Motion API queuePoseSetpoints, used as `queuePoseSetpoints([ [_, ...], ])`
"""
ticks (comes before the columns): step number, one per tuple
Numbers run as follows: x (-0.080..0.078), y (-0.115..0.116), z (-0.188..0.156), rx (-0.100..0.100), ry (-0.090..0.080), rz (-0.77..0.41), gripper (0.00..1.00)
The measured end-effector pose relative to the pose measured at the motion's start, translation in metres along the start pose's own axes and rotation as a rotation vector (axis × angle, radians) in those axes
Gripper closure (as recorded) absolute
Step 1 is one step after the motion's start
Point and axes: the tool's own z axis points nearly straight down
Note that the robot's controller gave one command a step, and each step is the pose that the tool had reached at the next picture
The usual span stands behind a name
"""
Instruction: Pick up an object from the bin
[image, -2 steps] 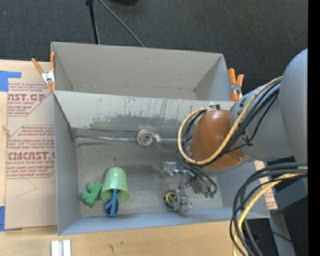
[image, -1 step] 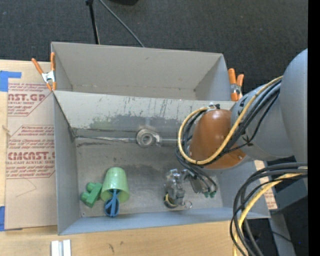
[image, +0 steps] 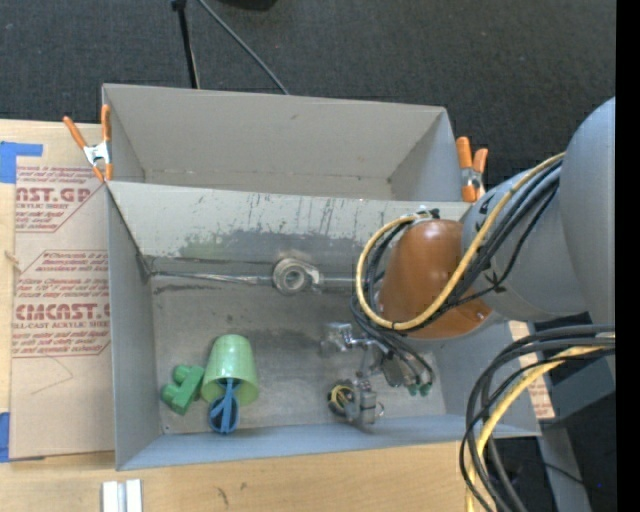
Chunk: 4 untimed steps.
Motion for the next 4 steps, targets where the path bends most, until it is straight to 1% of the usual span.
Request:
queuePoseSetpoints([
  [1, 0.0, 0.0, -0.001, 0.0, 0.001, 0.0, 1.0],
  [2, 0.0, 0.0, 0.0, 0.0, 0.0, 0.0, 0.0],
  [3, -0.014, -0.033, -0.103, 0.002, -0.005, -0.223, 0.0],
  [4, -0.002, 0.046, -0.017, -0.006, 0.006, -0.465, 0.0],
])
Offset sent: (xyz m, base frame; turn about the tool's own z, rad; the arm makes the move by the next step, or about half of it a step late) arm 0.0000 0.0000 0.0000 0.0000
